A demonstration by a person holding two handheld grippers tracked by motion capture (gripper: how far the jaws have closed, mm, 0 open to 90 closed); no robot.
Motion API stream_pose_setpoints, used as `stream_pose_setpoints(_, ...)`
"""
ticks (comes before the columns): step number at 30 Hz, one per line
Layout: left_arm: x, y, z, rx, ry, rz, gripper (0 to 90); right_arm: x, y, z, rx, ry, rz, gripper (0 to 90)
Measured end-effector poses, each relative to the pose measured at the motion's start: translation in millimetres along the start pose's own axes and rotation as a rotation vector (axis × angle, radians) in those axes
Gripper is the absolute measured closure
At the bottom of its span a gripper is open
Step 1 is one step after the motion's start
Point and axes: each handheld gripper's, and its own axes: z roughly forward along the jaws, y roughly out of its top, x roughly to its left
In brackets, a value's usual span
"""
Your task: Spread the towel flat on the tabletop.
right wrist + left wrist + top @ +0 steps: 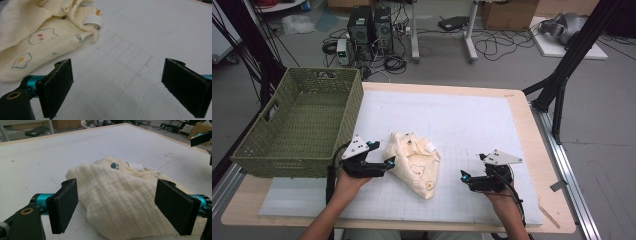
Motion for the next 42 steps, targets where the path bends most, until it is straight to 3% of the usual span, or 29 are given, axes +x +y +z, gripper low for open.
stream_pose_setpoints(4, -1.9, 0.4, 2.7, 0.005, -0.006, 0.007, 19.6, 6.5, 11.9, 15.6, 0.005, 0.032, -0.032, 11.9)
stream_pose_setpoints(6, -1.9, 0.2, 3.6, 0.006, -0.005, 0.005, 19.7, 9.1, 17.1, 22.6, 0.000, 0.057, -0.051, 19.6)
stream_pose_setpoints(12, -1.0, -0.7, 4.8, 0.012, -0.008, 0.000, 20.2, 16.4, 31.3, 49.8, 0.001, 0.125, -0.083, 28.8)
stream_pose_setpoints(18, -2.7, -1.4, 5.8, 0.025, -0.017, 0.005, 23.1, 29.2, 47.7, 92.6, 0.055, 0.160, -0.161, 47.5)
stream_pose_setpoints(22, -3.8, -3.2, 8.7, 0.052, -0.010, 0.006, 27.1, 33.2, 53.4, 113.3, 0.088, 0.194, -0.156, 51.1)
stream_pose_setpoints(23, -4.7, -4.6, 10.8, 0.067, 0.003, 0.002, 31.2, 35.5, 54.5, 124.2, 0.127, 0.199, -0.149, 59.7)
stream_pose_setpoints(24, -5.1, -6.4, 13.4, 0.089, 0.003, 0.003, 31.2, 35.5, 54.5, 124.2, 0.127, 0.199, -0.149, 59.7)
stream_pose_setpoints(25, -5.3, -8.3, 16.2, 0.116, 0.001, 0.009, 33.2, 36.2, 55.0, 127.3, 0.136, 0.188, -0.151, 72.9)
stream_pose_setpoints(26, -5.8, -10.4, 19.1, 0.137, 0.004, 0.006, 35.6, 36.3, 55.5, 126.2, 0.137, 0.177, -0.149, 77.1)
stream_pose_setpoints(27, -5.9, -12.1, 21.4, 0.159, 0.008, 0.004, 35.6, 36.3, 55.5, 126.2, 0.137, 0.177, -0.149, 77.1)
stream_pose_setpoints(28, -5.6, -14.6, 24.8, 0.186, 0.021, 0.011, 43.6, 34.4, 55.6, 123.3, 0.140, 0.166, -0.148, 82.0)
stream_pose_setpoints(31, -5.3, -16.2, 26.2, 0.214, 0.045, 0.030, 63.0, 29.0, 55.5, 117.6, 0.143, 0.157, -0.127, 84.5)
stream_pose_setpoints(32, -5.2, -16.9, 26.4, 0.221, 0.061, 0.040, 63.0, 29.0, 55.5, 117.6, 0.143, 0.157, -0.127, 84.5)
stream_pose_setpoints(33, -5.1, -17.7, 26.6, 0.220, 0.065, 0.048, 75.0, 24.0, 56.1, 113.0, 0.132, 0.137, -0.109, 86.3)
stream_pose_setpoints(34, -4.9, -17.9, 26.3, 0.223, 0.059, 0.053, 75.0, 24.0, 56.1, 113.0, 0.132, 0.137, -0.109, 86.3)
stream_pose_setpoints(35, -5.4, -17.7, 25.6, 0.226, 0.059, 0.061, 81.9, 17.8, 57.0, 108.6, 0.123, 0.111, -0.084, 86.9)
stream_pose_setpoints(41, -4.6, -16.1, 18.7, 0.223, 0.048, 0.070, 84.6, -6.8, 59.3, 96.2, 0.071, -0.017, -0.011, 87.3)
stream_pose_setpoints(42, -4.6, -16.1, 18.7, 0.223, 0.048, 0.070, 84.7, -6.8, 59.3, 96.2, 0.071, -0.017, -0.011, 87.3)
